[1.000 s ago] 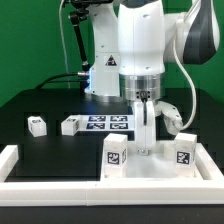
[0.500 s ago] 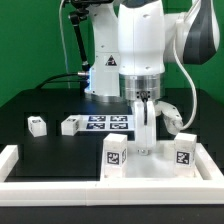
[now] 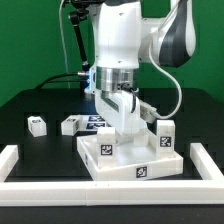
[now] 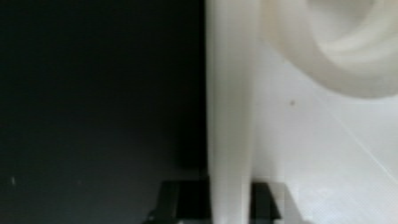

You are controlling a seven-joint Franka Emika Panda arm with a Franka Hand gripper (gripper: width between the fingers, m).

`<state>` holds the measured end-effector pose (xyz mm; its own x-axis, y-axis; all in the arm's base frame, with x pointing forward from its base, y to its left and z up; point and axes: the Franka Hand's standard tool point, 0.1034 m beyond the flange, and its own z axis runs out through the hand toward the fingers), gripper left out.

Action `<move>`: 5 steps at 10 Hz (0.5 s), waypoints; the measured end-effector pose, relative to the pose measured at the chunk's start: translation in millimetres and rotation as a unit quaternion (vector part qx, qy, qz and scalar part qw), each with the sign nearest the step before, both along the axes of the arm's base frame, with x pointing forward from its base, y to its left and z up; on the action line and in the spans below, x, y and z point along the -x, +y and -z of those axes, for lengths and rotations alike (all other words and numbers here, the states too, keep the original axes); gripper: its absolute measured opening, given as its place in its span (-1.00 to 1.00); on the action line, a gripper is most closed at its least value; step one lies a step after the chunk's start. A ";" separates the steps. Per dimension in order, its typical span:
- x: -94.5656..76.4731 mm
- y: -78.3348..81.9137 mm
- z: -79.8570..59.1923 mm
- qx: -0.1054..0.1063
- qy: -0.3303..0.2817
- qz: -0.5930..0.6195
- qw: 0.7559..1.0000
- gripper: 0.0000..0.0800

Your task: Assemble square table

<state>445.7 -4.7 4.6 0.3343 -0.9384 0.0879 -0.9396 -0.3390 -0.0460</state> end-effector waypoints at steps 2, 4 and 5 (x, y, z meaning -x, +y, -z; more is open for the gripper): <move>0.0 -0.6 0.1 0.005 0.005 -0.067 0.998 -0.86; -7.5 -12.7 -4.3 0.014 0.005 -0.168 0.986 -0.86; -10.1 -22.6 -6.2 0.015 0.004 -0.202 0.979 -0.86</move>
Offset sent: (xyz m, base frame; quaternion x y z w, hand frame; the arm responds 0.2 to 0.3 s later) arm 0.0285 -0.0162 0.0117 0.0493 -0.0531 -0.1752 0.9819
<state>455.7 -27.3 10.8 0.6793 -0.7257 0.1089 -0.7282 -0.6850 -0.0228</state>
